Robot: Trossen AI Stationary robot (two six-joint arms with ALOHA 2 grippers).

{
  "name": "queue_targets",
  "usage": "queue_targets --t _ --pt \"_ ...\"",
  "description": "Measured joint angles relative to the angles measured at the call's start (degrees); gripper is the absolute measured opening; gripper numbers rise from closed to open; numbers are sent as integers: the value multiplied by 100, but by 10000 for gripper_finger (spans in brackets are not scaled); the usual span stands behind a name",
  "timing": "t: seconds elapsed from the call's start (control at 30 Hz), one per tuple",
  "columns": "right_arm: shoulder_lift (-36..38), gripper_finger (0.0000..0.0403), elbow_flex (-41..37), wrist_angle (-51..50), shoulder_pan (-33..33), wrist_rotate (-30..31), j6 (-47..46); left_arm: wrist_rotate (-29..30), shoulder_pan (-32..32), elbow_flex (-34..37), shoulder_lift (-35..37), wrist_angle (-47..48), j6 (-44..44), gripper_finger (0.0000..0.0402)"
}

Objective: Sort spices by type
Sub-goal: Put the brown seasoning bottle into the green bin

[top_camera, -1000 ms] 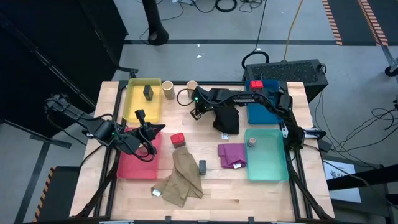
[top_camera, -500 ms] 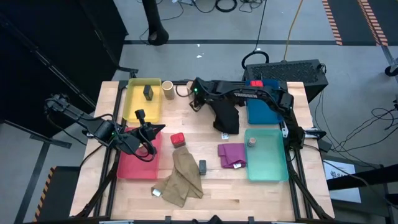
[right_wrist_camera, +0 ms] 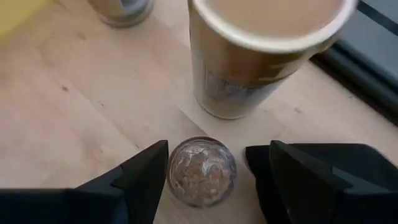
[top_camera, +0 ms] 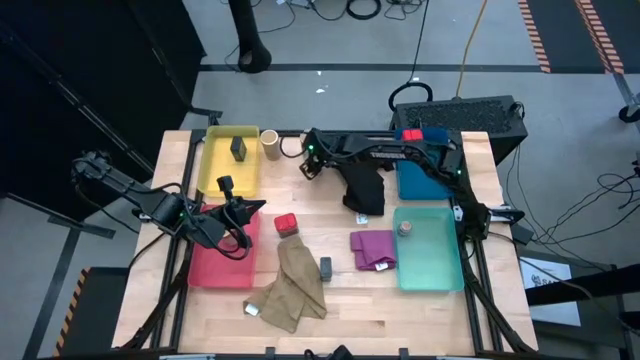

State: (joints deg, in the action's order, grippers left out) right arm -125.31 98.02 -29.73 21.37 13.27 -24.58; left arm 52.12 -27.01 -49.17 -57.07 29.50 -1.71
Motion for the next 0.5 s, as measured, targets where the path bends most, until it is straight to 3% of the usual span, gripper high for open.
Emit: queue_targets --t 0.3,0.5 --pt "-290 236 -4 83 -106 2 -110 -2 1 0 2 2 -1 8" --pt "-282 172 -4 34 -97 -125 -233 -2 1 0 -1 6 -5 8"
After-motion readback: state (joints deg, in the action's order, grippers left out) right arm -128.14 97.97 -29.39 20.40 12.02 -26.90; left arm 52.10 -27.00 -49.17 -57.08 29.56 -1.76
